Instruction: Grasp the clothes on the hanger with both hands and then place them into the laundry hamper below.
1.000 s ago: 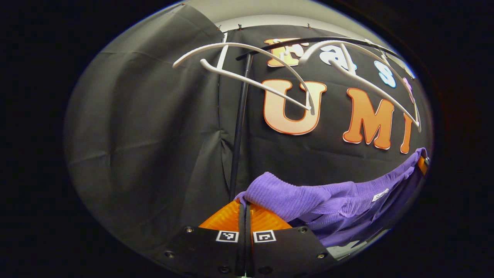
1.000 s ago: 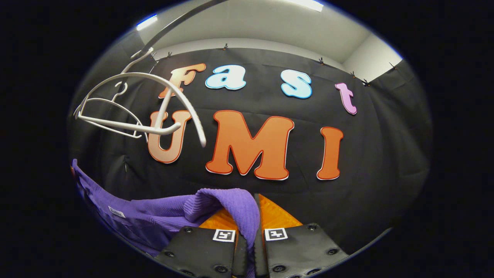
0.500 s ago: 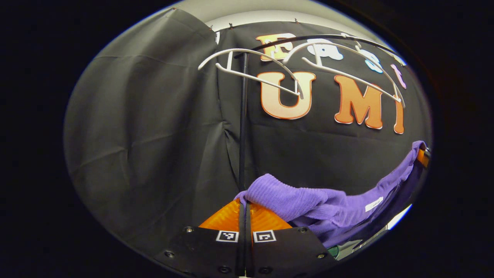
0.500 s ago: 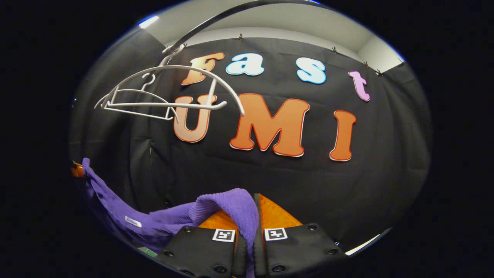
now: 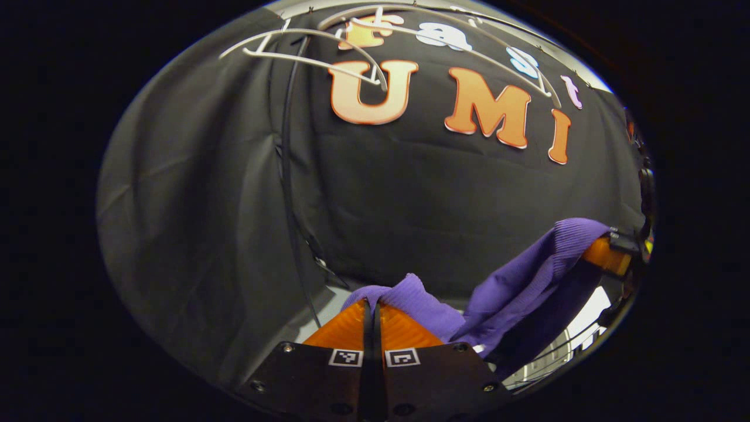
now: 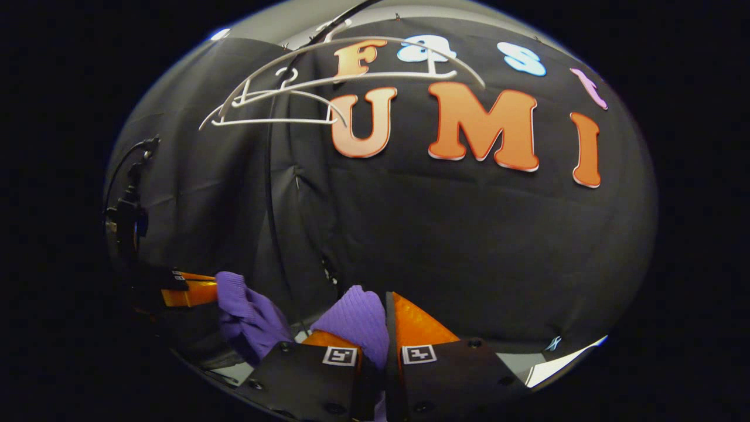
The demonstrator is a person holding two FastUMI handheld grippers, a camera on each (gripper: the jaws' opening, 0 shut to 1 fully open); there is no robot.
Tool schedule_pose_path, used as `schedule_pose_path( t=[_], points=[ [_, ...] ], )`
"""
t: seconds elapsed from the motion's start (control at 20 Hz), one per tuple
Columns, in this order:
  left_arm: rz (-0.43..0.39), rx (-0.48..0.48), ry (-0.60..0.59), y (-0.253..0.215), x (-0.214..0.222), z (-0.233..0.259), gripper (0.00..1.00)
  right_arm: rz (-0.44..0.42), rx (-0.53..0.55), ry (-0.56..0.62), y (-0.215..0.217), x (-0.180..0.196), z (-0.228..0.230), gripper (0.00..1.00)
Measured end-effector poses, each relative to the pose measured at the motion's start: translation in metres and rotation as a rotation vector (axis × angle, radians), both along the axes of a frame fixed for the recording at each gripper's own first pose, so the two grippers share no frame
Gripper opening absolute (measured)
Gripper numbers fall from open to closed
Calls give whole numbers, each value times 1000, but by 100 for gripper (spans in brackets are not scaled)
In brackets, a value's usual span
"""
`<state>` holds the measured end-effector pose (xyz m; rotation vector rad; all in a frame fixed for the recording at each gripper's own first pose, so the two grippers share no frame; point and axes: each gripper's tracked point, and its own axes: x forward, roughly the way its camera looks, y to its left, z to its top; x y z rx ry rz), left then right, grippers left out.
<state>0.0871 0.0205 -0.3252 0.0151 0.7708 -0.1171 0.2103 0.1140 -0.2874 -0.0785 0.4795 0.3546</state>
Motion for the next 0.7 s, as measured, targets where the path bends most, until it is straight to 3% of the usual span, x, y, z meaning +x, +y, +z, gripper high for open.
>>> schedule_pose_path(
  t=[0.2,0.35,0.5,0.65,0.7],
  points=[
    [37,-90,138,-23,-13,-29,1,8,2,241,3,-27,-70,15],
    [13,-114,222,-37,-30,-55,2,5,37,395,13,-47,-112,15],
    [-25,-101,336,-42,-54,-79,5,-15,3,519,3,-66,-145,14],
    [-2,-47,394,-37,-62,-91,6,-24,-19,617,10,-86,-167,10],
    [7,-49,406,-39,-64,-96,18,-23,-29,639,10,-90,-174,10]
  ],
)
